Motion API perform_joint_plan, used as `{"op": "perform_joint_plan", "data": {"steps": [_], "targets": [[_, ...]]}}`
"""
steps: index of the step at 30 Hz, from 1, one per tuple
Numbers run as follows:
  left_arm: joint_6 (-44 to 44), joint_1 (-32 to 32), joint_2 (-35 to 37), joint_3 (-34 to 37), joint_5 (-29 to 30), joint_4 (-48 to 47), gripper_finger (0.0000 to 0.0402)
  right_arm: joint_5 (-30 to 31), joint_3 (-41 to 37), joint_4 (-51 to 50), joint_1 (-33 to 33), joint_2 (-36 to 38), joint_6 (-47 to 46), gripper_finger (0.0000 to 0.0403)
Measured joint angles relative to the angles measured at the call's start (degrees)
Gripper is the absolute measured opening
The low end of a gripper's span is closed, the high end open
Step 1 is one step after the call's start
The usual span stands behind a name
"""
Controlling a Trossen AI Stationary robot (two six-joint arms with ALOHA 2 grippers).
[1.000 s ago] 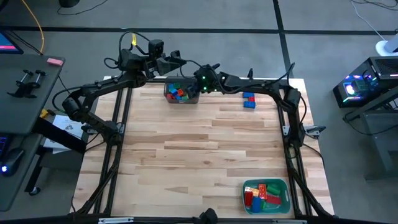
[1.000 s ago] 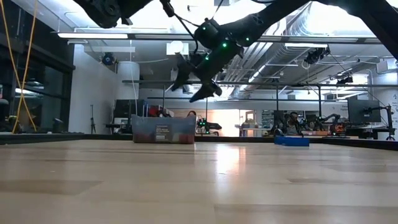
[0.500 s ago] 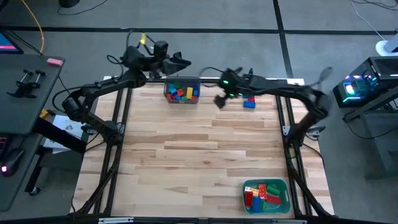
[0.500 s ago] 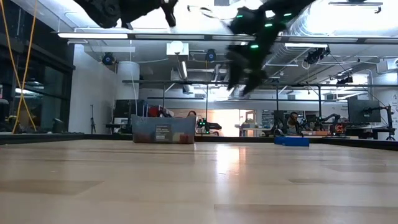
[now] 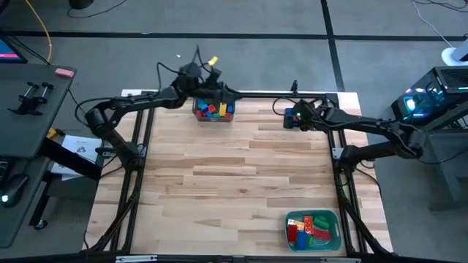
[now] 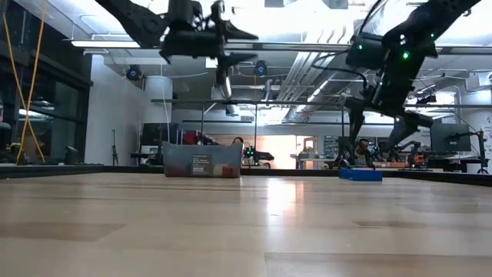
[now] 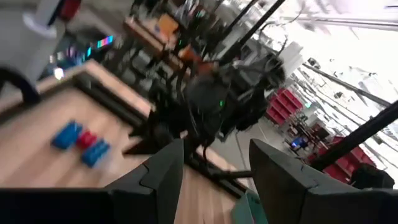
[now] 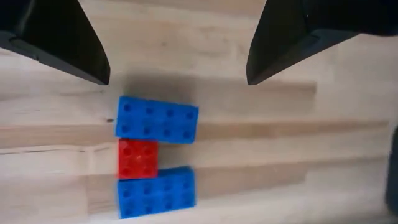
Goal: Sort blocks by size
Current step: Put the blue game piece into the green bin
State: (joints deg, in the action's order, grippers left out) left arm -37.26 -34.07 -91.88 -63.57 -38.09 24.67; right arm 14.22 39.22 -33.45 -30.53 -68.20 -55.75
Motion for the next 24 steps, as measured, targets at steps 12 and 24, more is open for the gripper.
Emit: {"op": "perform_joint_plan", "data": {"steps": [12, 24], "targets": [[-7.7, 3.6, -6.4, 0.0, 1.4, -0.2, 0.0171, 5.2, -1.3, 7.7, -3.2, -4.0, -1.1, 0.0191], [-7.2, 5.4, -6.4, 0.0, 1.5, 0.0, 0.0171, 5.4, -1.3, 9.1, -3.3, -6.1, 5.6, 0.0007]]}}
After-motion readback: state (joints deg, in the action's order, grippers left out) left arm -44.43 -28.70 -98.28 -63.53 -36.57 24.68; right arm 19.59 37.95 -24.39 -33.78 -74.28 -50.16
